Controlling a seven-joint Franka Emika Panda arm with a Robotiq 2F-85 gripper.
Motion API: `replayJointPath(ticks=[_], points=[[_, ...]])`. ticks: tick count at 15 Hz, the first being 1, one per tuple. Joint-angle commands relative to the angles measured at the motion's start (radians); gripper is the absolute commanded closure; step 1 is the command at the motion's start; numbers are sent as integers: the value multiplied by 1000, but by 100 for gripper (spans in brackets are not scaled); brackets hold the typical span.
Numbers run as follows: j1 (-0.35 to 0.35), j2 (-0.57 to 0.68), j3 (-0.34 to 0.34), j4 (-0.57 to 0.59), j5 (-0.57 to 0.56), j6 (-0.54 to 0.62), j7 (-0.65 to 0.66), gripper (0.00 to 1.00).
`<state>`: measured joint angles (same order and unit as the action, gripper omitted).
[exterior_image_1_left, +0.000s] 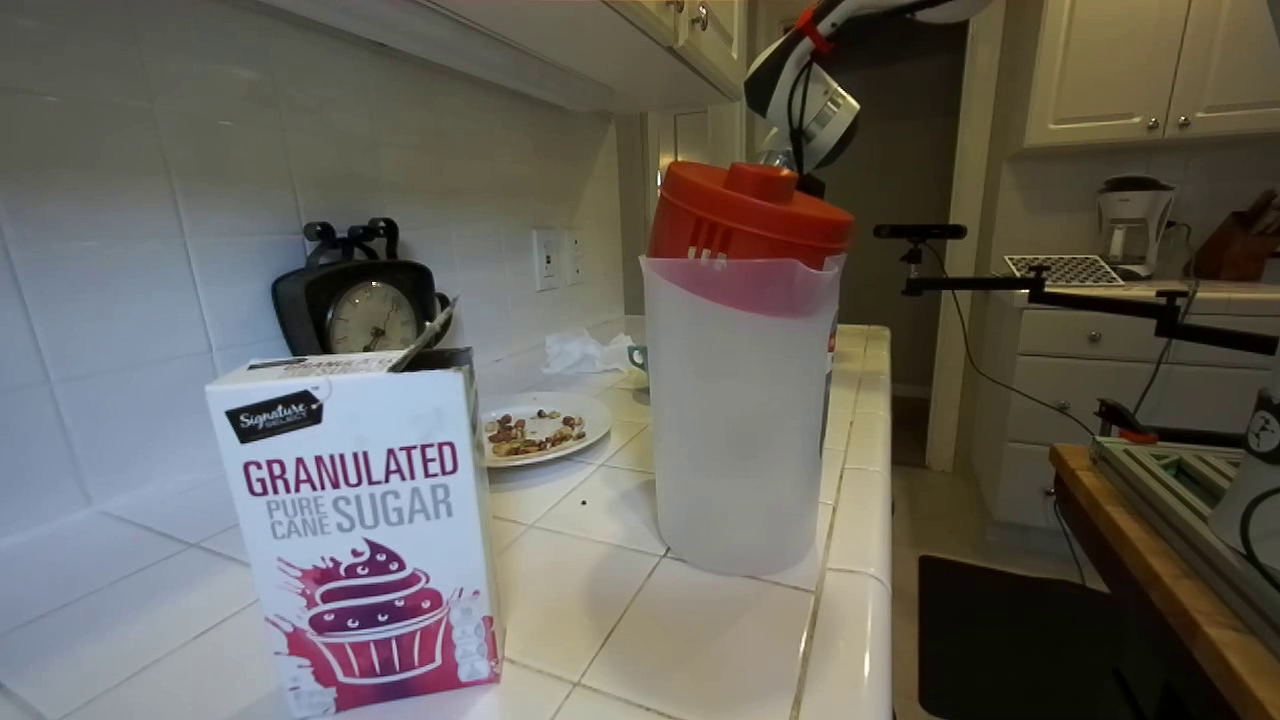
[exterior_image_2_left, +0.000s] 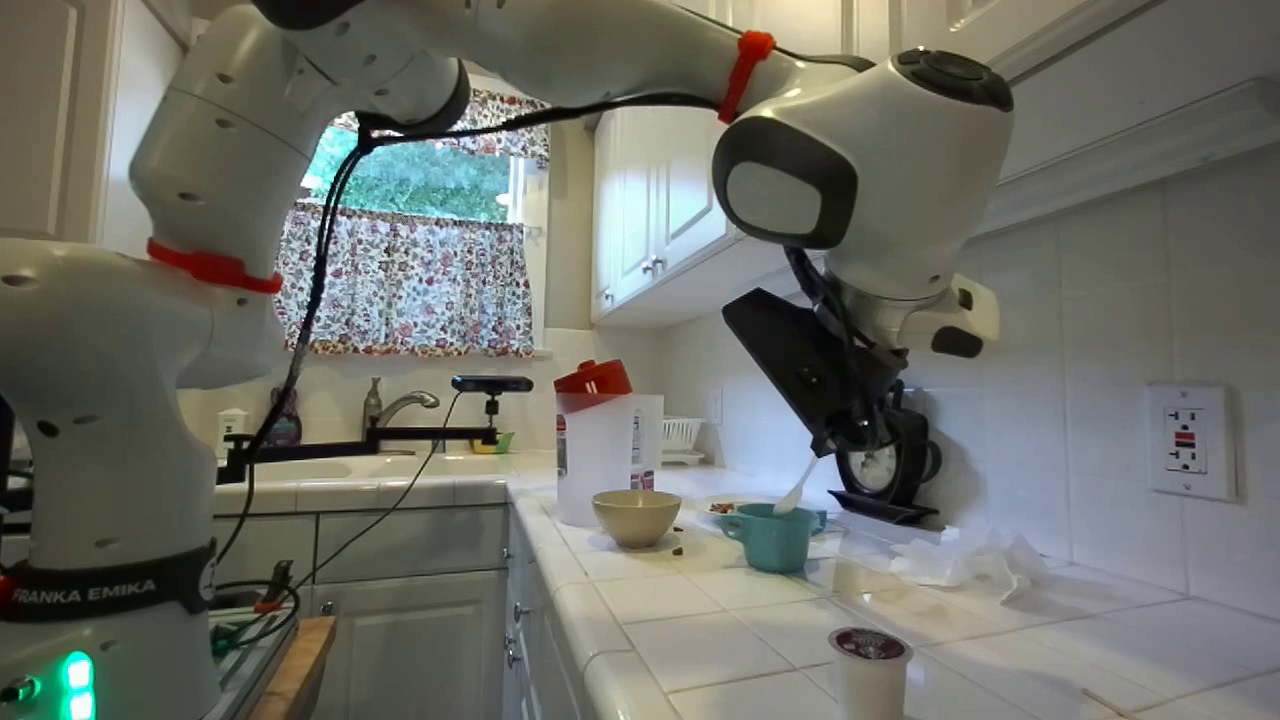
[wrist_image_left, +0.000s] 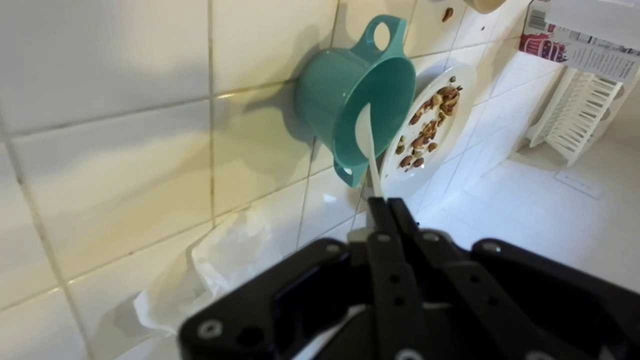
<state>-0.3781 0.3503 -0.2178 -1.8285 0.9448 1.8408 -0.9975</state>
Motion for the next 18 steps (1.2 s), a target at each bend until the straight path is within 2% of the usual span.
replayJointPath(ticks=[1, 6, 18], points=[[-49, -11, 3, -40, 99, -66, -82, 99], [-67, 0, -15, -81, 162, -155, -153, 99], [-69, 112, -14, -65, 166, -366, -288, 99]])
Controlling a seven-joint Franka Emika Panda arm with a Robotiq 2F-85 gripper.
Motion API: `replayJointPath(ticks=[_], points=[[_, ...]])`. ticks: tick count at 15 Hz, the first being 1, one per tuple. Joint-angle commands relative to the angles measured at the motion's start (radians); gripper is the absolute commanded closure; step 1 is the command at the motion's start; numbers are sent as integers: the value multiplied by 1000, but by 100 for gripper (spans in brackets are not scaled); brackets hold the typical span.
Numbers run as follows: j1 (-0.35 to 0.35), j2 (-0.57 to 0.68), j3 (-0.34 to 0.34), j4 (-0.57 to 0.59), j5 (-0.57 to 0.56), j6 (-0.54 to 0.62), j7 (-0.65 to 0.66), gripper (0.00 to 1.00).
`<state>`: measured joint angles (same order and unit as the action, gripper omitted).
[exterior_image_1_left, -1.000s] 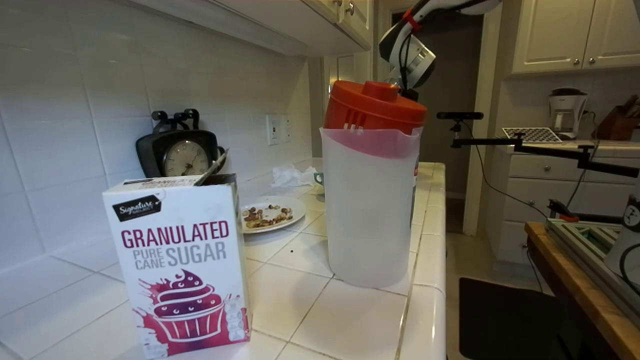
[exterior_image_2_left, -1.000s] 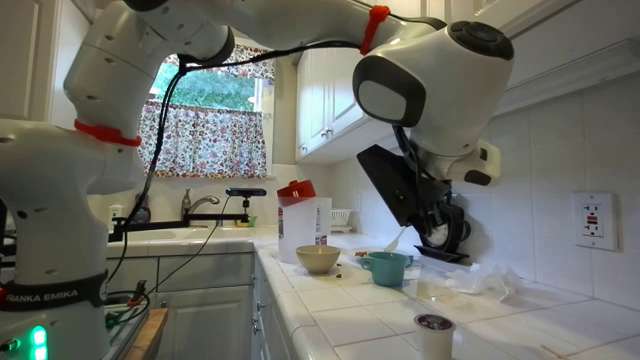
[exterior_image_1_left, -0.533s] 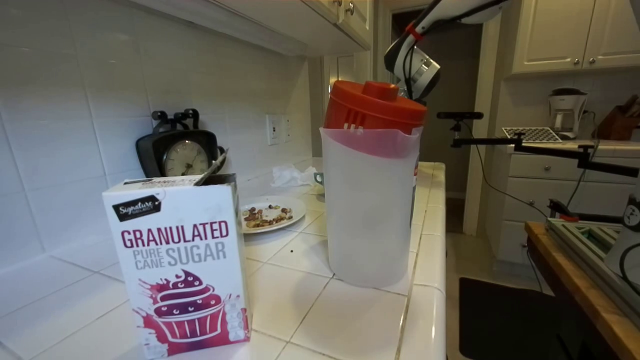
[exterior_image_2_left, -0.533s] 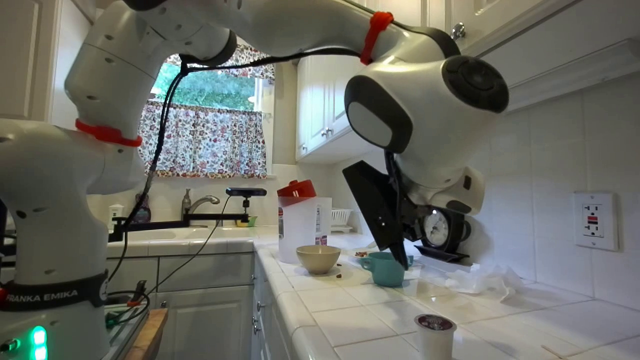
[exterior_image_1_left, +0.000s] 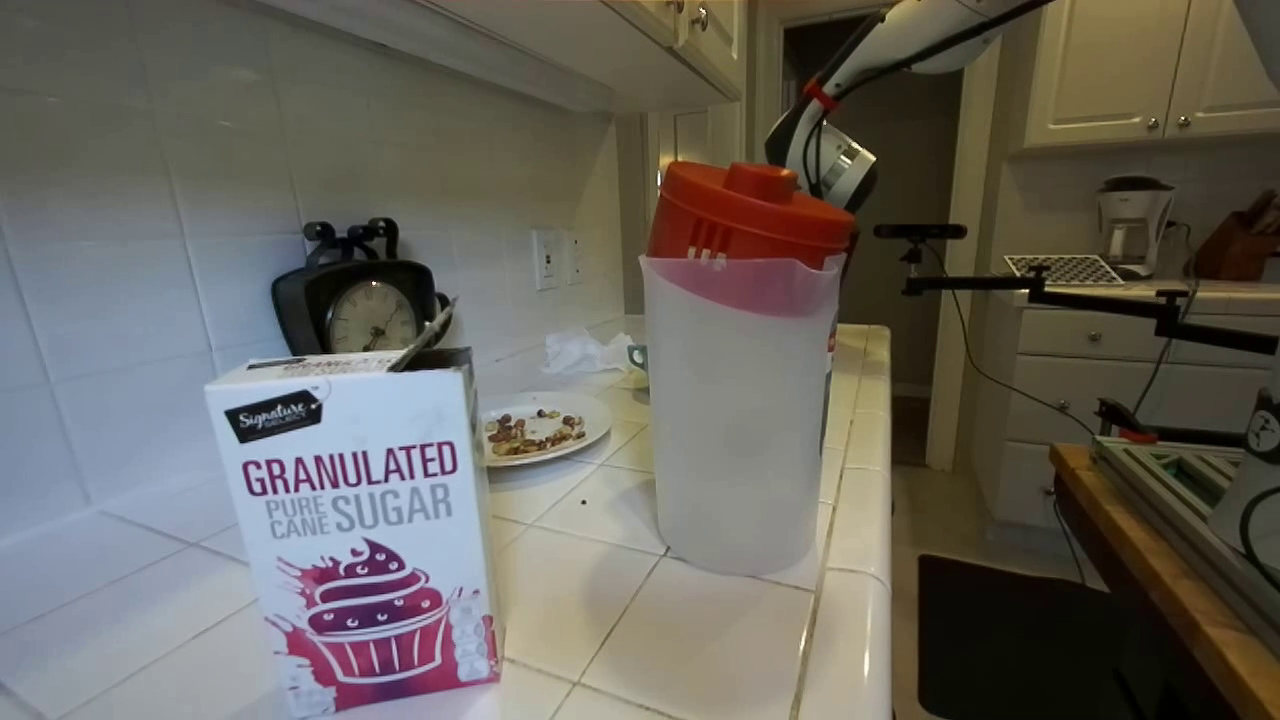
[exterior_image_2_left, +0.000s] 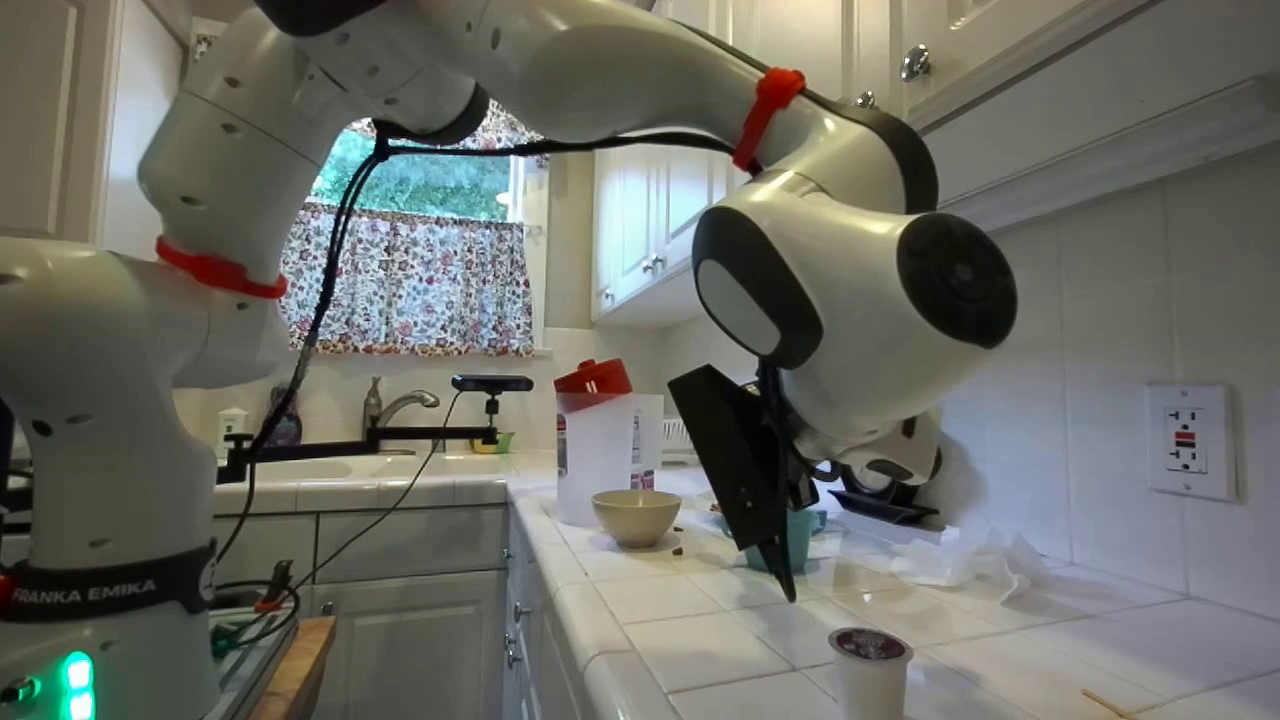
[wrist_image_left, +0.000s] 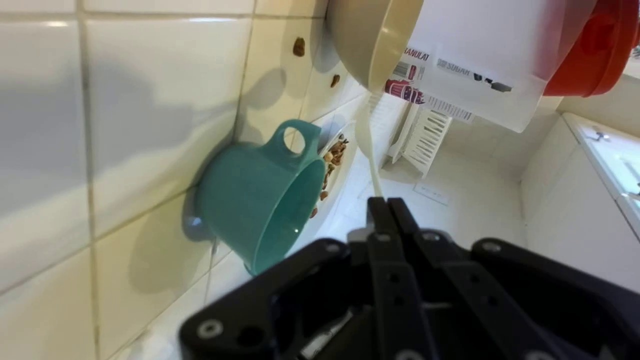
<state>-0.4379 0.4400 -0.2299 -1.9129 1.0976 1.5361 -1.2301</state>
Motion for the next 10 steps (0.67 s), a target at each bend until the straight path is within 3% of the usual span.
replayJointPath(ticks=[1, 10], points=[[-10, 25, -3, 23, 11, -77, -66, 99], [63, 8, 3, 18, -41, -60, -61, 99]])
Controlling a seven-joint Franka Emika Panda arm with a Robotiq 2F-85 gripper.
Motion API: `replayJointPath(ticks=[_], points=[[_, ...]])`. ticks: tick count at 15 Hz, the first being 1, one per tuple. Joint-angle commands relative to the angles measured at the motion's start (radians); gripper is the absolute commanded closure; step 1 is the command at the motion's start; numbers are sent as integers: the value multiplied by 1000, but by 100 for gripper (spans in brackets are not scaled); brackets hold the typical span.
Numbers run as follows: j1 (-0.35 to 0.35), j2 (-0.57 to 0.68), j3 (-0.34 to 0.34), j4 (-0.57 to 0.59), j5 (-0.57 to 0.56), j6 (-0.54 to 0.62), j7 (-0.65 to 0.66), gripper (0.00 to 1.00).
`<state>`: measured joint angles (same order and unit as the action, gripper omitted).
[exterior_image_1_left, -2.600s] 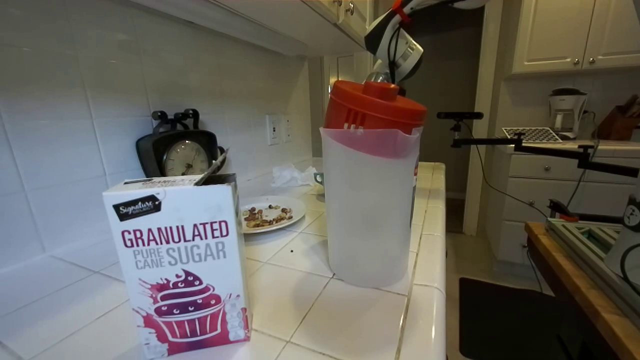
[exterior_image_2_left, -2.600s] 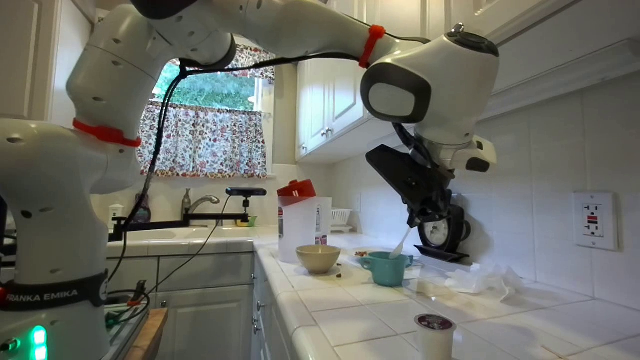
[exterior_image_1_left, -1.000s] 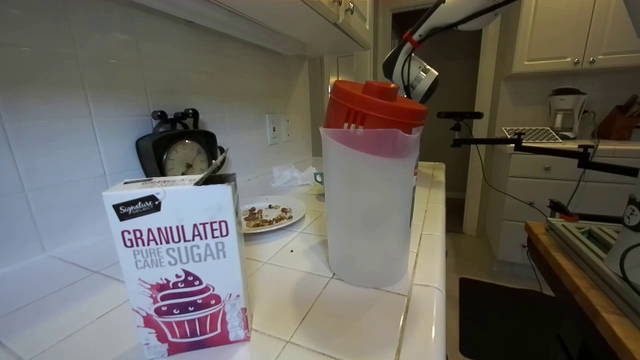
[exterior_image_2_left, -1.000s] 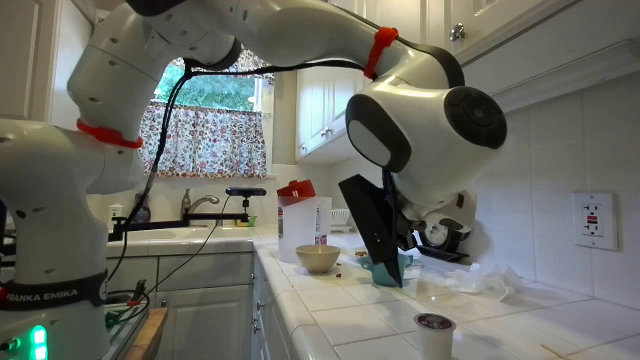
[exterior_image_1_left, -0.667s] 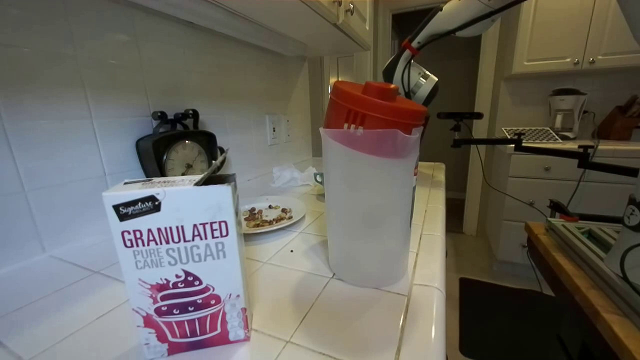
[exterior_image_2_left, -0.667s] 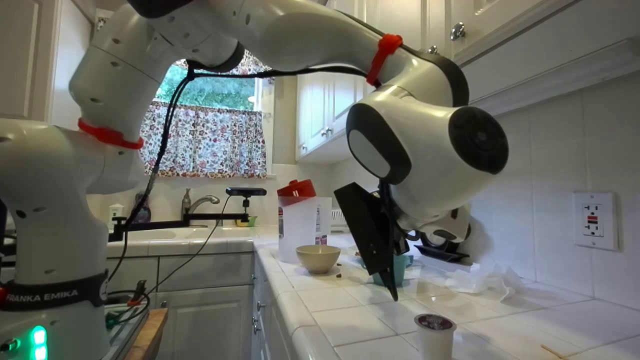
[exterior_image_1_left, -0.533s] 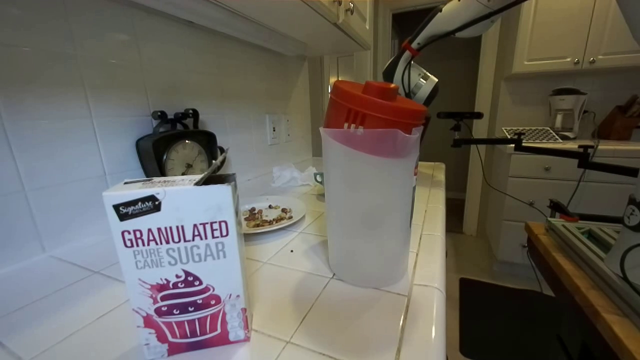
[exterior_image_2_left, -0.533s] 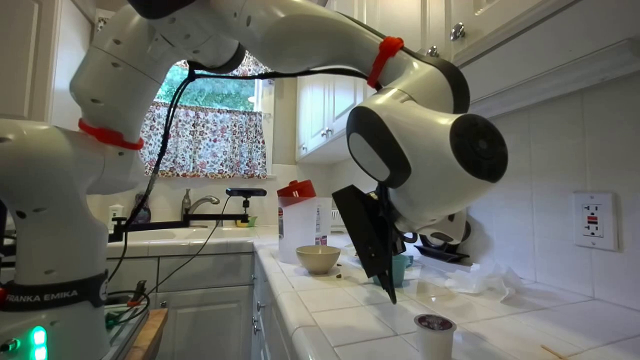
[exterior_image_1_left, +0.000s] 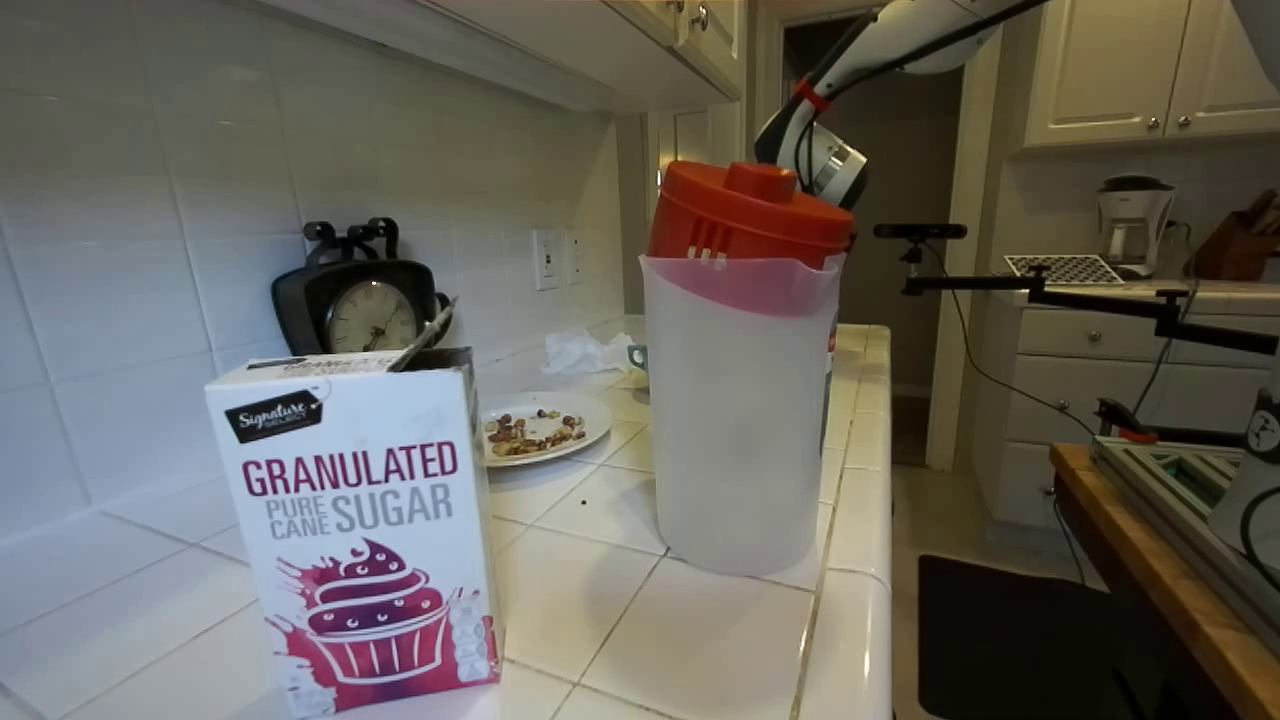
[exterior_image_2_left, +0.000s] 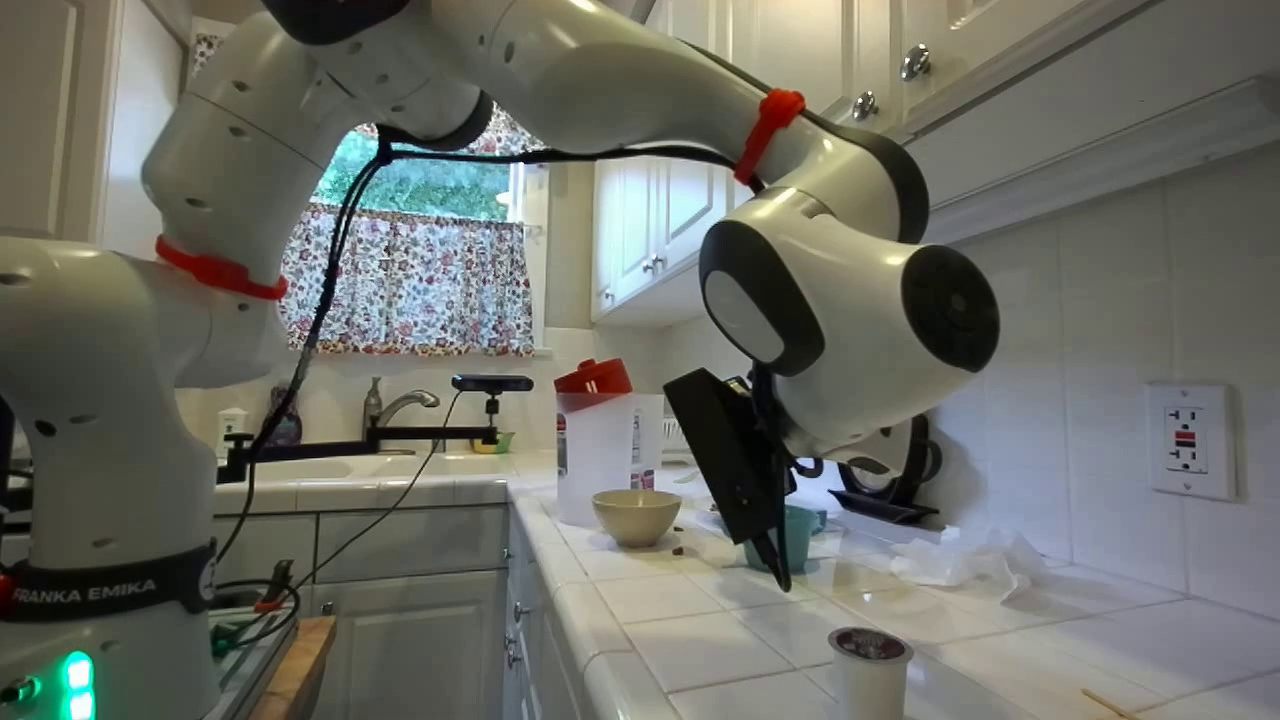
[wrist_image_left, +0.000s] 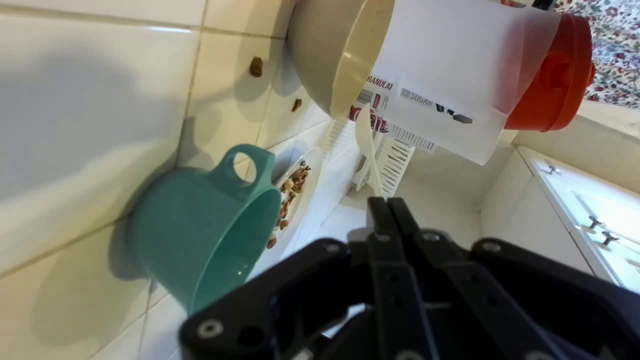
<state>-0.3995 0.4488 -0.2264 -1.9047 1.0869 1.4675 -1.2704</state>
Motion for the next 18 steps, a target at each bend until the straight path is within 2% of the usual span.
replayJointPath(ticks=[1, 5, 12, 18], points=[[36, -4, 2, 9, -35, 17, -19, 99], [79, -17, 8, 3, -71, 67, -10, 99], [137, -107, 15, -26, -225, 210, 22, 99], [155, -145, 49, -15, -321, 220, 42, 99]])
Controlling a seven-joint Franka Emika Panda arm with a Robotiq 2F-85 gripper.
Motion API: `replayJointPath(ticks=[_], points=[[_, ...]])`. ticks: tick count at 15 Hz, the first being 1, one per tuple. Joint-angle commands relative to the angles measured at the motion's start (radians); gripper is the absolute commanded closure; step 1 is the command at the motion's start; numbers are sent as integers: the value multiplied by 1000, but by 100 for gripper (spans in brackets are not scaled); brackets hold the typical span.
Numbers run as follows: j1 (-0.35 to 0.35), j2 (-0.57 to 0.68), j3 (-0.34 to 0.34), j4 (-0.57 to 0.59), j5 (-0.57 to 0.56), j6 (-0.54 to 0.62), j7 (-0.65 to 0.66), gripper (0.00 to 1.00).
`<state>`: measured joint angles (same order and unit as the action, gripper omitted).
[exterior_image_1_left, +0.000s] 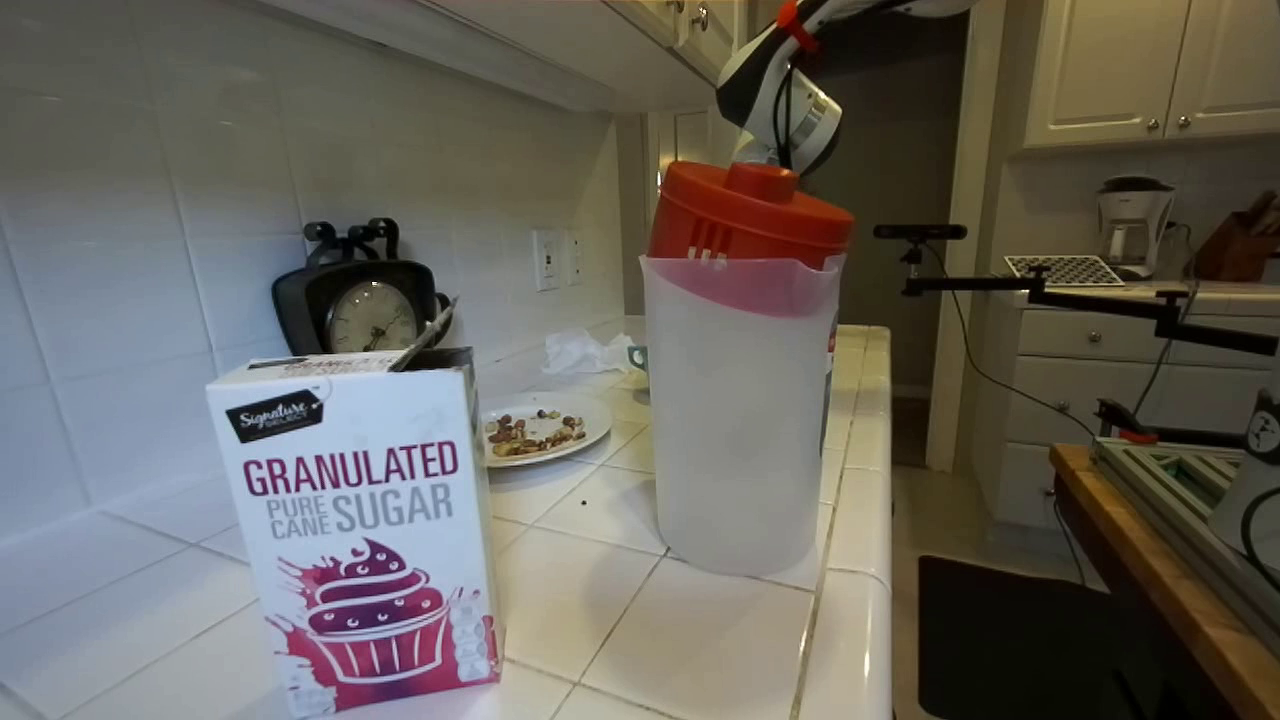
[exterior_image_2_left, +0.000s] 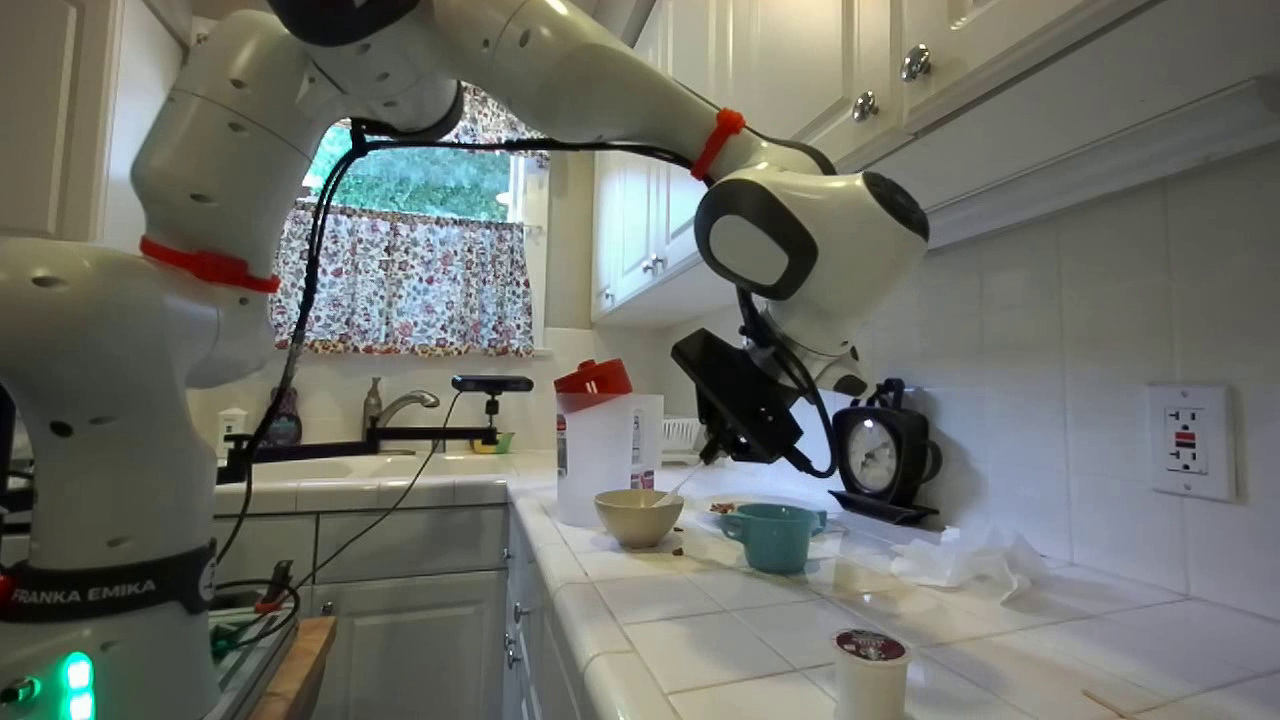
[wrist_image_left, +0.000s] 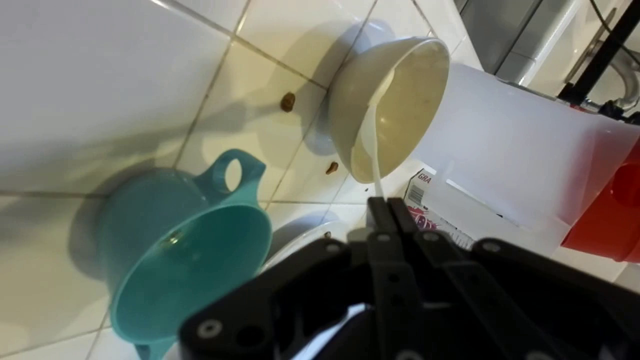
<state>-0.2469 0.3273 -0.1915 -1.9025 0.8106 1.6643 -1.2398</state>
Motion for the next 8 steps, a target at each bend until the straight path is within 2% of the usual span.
replayJointPath(ticks=[1, 8], points=[[3, -25, 19, -18, -53, 26, 11, 99], [24, -18, 62, -11, -108, 15, 9, 99]])
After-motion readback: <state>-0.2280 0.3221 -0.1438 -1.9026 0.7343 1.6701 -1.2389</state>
